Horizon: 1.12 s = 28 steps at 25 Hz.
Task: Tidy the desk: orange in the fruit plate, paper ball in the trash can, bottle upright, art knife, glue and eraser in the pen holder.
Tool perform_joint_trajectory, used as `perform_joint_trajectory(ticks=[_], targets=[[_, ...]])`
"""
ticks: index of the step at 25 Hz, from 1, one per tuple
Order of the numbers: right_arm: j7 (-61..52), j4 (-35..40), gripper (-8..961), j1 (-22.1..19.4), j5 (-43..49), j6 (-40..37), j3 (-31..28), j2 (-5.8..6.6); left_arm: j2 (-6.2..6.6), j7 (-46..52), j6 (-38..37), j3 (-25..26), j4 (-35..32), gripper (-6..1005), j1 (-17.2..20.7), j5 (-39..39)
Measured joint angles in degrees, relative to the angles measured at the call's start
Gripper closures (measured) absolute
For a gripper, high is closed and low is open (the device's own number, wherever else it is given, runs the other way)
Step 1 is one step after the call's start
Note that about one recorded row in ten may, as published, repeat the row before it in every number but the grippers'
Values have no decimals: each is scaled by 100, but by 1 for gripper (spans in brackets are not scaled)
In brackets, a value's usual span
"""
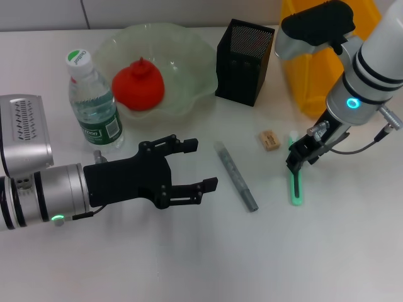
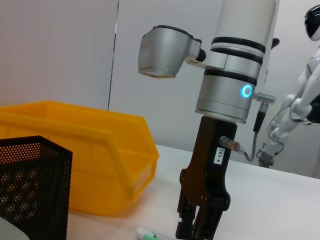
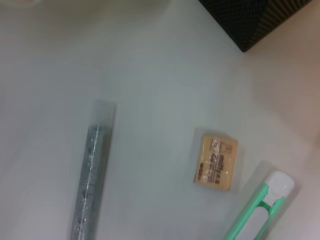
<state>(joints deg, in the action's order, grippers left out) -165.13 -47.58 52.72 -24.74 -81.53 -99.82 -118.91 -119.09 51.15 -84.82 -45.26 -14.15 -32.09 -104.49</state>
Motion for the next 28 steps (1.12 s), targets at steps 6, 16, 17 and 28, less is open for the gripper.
perform_joint_trajectory(ticks=[6,16,17,28], targets=[[5,-41,562,6,-47,-10,-21,0,5,0,0,-2,0,142,-11,-1],[4,1,583,4,-134,38,22,-22,10,0,69,-35,0,142,-8,-1],[4,1,585,4,-134,38,22,-22,10,0,69,-35,0,142,-8,-1],[-15,55,607,-7,-137,20,38,-27,9,-5,71,-36,0,142,-7,-1]])
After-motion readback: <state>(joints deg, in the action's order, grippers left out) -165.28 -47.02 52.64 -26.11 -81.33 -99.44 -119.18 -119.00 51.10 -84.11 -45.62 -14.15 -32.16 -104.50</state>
